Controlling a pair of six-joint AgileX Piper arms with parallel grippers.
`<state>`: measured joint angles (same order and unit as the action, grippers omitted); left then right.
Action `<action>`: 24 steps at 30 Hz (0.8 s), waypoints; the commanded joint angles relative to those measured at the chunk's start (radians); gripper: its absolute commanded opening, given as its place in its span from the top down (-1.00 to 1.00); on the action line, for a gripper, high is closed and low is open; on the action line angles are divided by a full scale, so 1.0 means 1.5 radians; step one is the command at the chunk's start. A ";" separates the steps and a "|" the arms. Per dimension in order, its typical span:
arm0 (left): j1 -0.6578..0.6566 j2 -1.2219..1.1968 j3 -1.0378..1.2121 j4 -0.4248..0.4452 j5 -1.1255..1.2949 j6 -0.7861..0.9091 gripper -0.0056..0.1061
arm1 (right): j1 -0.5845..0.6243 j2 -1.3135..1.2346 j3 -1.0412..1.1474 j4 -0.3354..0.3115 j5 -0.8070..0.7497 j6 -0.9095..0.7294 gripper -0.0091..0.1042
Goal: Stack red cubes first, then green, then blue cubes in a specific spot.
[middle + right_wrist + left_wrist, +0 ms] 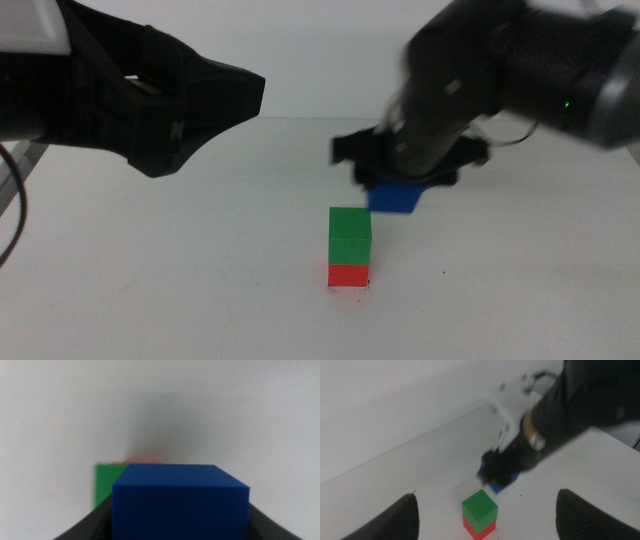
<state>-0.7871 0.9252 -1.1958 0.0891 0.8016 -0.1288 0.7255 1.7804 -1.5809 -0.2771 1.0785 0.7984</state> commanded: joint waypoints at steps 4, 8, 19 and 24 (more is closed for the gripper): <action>0.000 -0.003 -0.004 0.000 -0.010 0.001 -0.78 | 0.052 0.029 -0.004 -0.030 0.004 0.072 0.69; 0.000 -0.003 -0.004 0.000 -0.010 0.001 -0.78 | 0.071 0.048 -0.020 -0.068 0.013 0.101 0.69; 0.000 -0.003 -0.004 0.000 -0.010 0.001 -0.78 | 0.075 0.113 -0.085 -0.053 0.052 0.074 0.69; 0.000 -0.003 -0.004 0.000 -0.010 0.001 -0.78 | 0.075 0.113 -0.084 -0.057 0.034 0.069 0.69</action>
<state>-0.7871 0.9236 -1.1958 0.0891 0.8016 -0.1270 0.8366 1.9558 -1.6991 -0.3458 1.1342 0.9139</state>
